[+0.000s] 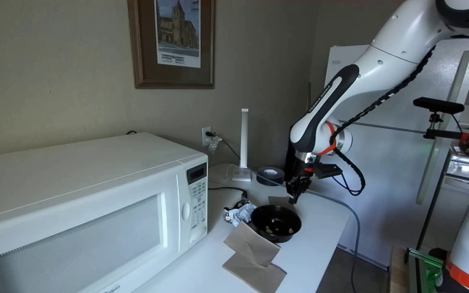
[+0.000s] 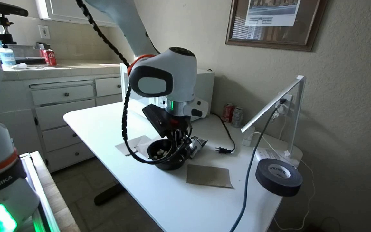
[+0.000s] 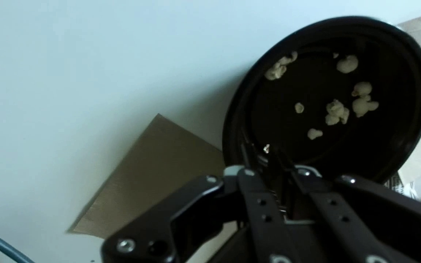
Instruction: Pour the contents of the black bowl onto the brown paper
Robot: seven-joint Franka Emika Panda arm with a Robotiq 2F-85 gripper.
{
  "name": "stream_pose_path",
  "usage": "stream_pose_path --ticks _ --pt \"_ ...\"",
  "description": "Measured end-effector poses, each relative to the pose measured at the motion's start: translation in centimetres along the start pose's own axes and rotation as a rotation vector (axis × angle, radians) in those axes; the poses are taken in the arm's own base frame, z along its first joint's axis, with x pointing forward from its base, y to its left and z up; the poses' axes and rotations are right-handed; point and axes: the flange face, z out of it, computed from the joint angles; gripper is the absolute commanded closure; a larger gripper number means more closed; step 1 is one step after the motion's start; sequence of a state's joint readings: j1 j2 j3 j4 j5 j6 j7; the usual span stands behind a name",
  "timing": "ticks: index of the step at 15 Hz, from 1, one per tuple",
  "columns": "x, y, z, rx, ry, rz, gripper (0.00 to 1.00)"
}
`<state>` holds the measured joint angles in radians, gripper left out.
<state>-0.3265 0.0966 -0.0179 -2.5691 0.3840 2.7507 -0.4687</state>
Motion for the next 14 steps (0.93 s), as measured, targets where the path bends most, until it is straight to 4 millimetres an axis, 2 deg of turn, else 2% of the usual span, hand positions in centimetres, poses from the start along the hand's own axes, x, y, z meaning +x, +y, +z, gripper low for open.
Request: stream_pose_path --ticks 4,7,8,10,12,14 --pt "-0.3 -0.1 -0.2 0.005 0.004 -0.044 0.31" --pt "-0.4 0.5 0.1 0.017 0.005 -0.091 0.07" --pt "-0.5 0.7 0.5 0.021 0.001 -0.101 0.26" --pt "-0.7 1.0 1.3 0.029 -0.012 -0.106 0.1" --pt "-0.7 1.0 1.8 0.031 -0.021 -0.107 0.01" --pt "-0.7 1.1 1.9 0.031 -0.023 -0.107 0.02"
